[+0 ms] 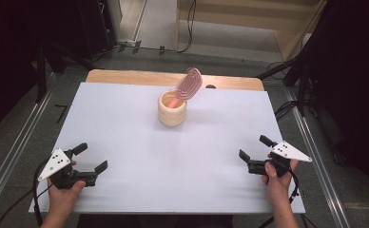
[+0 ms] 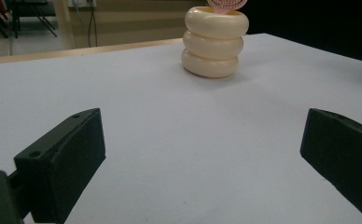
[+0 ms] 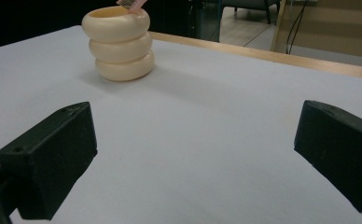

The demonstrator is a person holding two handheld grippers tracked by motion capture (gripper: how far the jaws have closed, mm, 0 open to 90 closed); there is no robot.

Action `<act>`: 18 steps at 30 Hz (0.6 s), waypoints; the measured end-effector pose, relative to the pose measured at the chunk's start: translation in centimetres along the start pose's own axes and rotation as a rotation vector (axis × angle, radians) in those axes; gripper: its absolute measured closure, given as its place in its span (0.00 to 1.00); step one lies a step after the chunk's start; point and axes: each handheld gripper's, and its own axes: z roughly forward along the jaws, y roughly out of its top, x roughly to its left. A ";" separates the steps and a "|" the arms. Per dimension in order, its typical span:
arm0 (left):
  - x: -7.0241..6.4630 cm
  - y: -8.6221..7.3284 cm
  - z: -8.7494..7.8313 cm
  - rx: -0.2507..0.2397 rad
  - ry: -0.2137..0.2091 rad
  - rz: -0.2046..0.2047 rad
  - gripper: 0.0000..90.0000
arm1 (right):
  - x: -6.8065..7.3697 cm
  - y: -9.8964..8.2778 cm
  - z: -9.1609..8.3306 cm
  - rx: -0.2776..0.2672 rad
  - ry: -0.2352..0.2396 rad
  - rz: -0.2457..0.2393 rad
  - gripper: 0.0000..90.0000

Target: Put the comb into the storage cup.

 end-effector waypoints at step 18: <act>0.0 0.0 0.0 0.000 0.002 0.000 0.00 | -1.0 -2.2 -2.4 0.013 -0.026 0.008 0.00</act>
